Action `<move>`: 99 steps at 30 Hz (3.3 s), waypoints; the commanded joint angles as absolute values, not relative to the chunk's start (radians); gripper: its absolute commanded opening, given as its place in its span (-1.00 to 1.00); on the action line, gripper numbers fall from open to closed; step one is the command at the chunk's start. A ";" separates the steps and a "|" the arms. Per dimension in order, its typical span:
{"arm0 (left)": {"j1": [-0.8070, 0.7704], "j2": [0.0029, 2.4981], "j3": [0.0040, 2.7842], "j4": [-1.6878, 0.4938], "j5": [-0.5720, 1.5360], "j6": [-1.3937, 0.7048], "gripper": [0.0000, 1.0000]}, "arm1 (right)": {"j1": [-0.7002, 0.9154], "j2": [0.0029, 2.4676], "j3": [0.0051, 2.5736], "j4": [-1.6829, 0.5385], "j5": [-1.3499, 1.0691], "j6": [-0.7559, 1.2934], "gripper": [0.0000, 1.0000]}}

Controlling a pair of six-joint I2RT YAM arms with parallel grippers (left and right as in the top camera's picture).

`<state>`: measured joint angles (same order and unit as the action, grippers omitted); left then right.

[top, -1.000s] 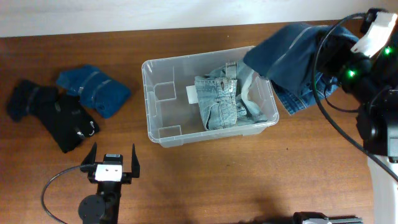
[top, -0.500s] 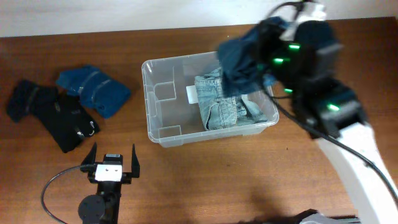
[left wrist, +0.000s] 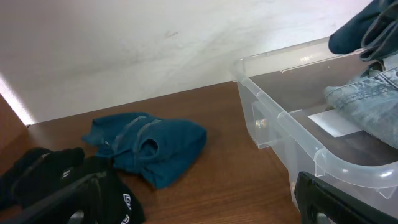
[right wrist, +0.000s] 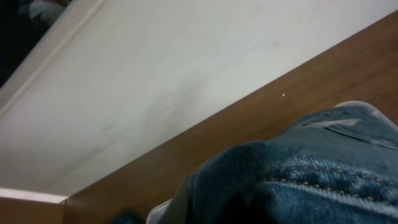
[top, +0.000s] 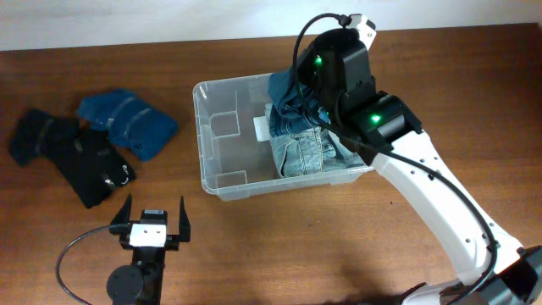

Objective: Pack container
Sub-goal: 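Carry the dark-blue jeans with the right gripper onto the light jeans, then press the jeans down, open the right gripper and withdraw right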

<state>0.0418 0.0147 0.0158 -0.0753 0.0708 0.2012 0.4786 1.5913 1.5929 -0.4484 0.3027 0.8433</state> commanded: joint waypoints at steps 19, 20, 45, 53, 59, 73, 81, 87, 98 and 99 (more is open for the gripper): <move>0.049 0.007 0.009 -0.076 0.060 0.192 0.98 | 0.485 1.562 1.644 -0.556 0.237 0.847 0.10; 0.049 0.007 0.009 -0.076 0.060 0.192 0.98 | 0.485 1.562 1.644 -0.585 0.231 0.847 0.11; 0.049 0.007 0.009 -0.076 0.060 0.192 0.98 | 0.485 1.506 1.644 -1.050 0.112 0.675 0.11; 0.049 0.007 0.009 -0.076 0.060 0.192 0.98 | 0.482 1.583 1.639 -1.027 0.283 0.418 -0.78; 0.049 0.007 0.009 -0.076 0.060 0.192 0.98 | 0.460 1.750 1.637 -1.062 0.308 0.420 -0.92; 0.049 0.007 0.009 -0.076 0.060 0.192 0.98 | 0.416 2.052 1.623 -1.093 0.296 0.435 -0.92; 0.049 0.007 0.009 -0.076 0.060 0.192 0.98 | 0.400 2.004 1.652 -1.094 0.296 0.442 -0.92; 0.049 0.007 0.009 -0.076 0.060 0.192 0.98 | 0.376 1.898 1.700 -1.138 0.296 0.437 -0.92; 0.049 0.007 0.009 -0.076 0.060 0.192 0.98 | 0.353 1.797 1.700 -1.295 0.201 0.421 -0.92; 0.049 0.007 0.009 -0.076 0.060 0.192 0.98 | 0.353 1.797 1.700 -1.301 0.189 0.415 -0.92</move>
